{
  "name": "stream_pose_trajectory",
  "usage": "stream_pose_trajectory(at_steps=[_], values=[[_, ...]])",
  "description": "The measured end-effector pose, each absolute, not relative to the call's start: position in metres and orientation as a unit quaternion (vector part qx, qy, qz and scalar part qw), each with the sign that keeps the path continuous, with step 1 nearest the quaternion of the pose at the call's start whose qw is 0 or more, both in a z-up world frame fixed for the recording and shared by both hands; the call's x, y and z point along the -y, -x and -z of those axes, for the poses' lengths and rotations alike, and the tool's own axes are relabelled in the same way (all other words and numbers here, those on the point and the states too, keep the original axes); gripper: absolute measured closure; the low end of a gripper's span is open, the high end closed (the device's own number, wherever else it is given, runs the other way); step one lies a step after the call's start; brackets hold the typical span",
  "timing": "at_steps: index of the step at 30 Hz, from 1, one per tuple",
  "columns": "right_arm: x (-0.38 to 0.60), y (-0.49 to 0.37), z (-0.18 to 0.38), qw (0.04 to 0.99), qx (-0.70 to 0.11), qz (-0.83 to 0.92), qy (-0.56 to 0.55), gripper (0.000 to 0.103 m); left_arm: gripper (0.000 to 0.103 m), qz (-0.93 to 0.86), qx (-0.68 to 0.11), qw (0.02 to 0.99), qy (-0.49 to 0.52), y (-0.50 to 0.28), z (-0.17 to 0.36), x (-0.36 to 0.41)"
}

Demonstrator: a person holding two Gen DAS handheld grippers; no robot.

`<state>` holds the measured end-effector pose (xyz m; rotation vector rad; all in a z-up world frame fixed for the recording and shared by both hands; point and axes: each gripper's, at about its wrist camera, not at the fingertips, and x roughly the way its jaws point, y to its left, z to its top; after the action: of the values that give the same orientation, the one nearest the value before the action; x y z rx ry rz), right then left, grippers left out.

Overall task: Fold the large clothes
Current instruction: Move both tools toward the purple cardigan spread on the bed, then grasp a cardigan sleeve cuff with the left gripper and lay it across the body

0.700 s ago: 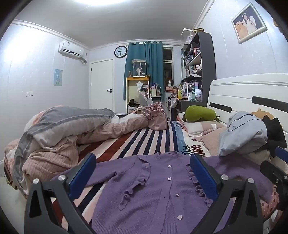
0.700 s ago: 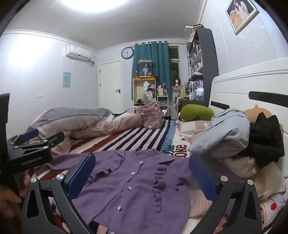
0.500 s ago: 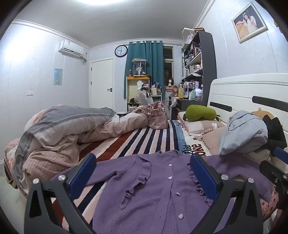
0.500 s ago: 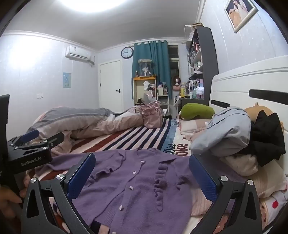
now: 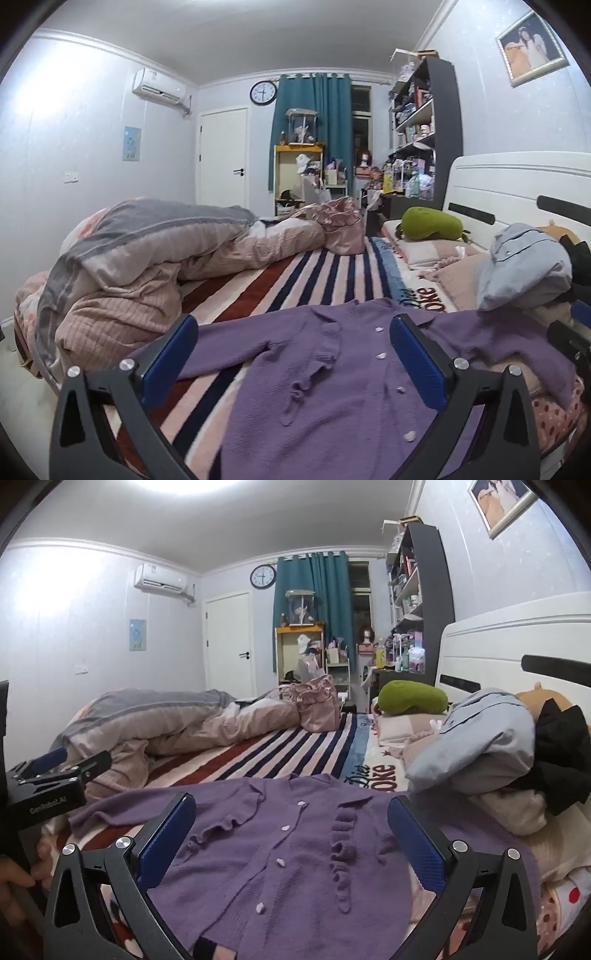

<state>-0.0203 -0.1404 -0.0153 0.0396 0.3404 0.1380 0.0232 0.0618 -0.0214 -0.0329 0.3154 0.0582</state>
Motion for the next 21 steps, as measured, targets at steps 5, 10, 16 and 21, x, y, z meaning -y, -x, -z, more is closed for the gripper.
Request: stream_pose_trajectory(at_steps=[5,10,16,21], values=[[0.122,0.004,0.019,0.982,-0.175,-0.069,-0.016,0.000,0.000,-0.049,-0.171,0.983,0.039,-0.036,0.038,-0.101],[0.111,-0.013,0.024,0.981,-0.182,-0.065,-0.008,0.000,0.000,-0.070,-0.180,0.979,0.060,-0.053,0.056,-0.152],[0.108,-0.042,0.047,0.975,-0.212,-0.062,-0.008,0.000,0.001,-0.128,-0.217,0.965,0.076,-0.076,0.090,-0.217],[0.110,-0.067,0.083,0.967,-0.247,-0.060,-0.016,0.000,0.002,-0.172,-0.256,0.947,0.092,-0.090,0.127,-0.272]])
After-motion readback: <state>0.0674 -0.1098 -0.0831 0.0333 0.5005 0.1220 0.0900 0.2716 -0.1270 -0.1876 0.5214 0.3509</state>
